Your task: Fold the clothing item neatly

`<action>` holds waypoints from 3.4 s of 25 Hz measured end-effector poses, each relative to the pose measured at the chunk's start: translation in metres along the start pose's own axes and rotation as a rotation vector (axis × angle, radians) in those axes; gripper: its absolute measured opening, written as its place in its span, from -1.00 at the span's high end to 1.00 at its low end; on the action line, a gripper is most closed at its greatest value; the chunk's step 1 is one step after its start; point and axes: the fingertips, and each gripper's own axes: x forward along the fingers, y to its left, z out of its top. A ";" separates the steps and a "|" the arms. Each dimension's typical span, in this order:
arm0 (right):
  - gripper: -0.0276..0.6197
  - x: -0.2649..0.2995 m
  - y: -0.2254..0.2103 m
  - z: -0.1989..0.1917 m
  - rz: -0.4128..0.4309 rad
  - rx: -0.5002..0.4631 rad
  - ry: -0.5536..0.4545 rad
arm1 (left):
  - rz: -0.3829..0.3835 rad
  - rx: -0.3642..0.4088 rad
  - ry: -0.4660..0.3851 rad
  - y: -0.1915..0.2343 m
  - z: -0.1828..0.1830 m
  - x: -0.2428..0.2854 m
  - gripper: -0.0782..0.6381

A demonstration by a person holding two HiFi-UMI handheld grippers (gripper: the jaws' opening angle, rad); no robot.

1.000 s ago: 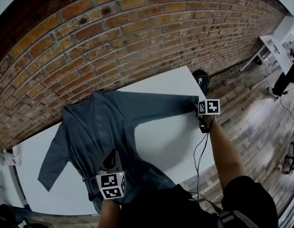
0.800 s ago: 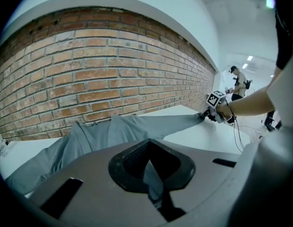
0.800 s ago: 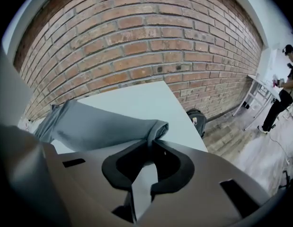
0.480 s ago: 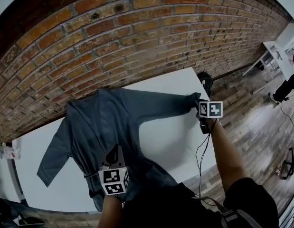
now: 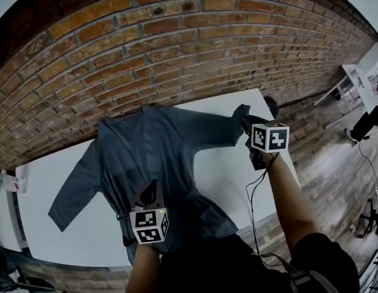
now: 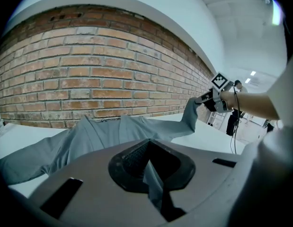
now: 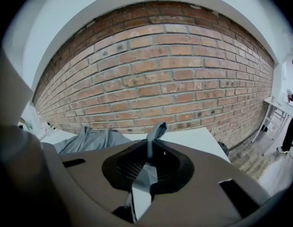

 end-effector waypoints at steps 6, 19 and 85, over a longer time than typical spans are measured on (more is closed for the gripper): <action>0.81 0.011 0.093 0.019 0.071 -0.031 -0.026 | 0.008 -0.020 -0.023 0.025 -0.004 -0.025 0.79; 0.81 0.082 0.300 0.004 0.205 -0.195 0.065 | 0.139 -0.115 -0.020 0.125 -0.031 -0.090 0.79; 0.91 0.157 0.390 -0.084 0.599 -0.139 0.376 | 0.086 -0.096 0.019 0.216 -0.064 -0.127 0.79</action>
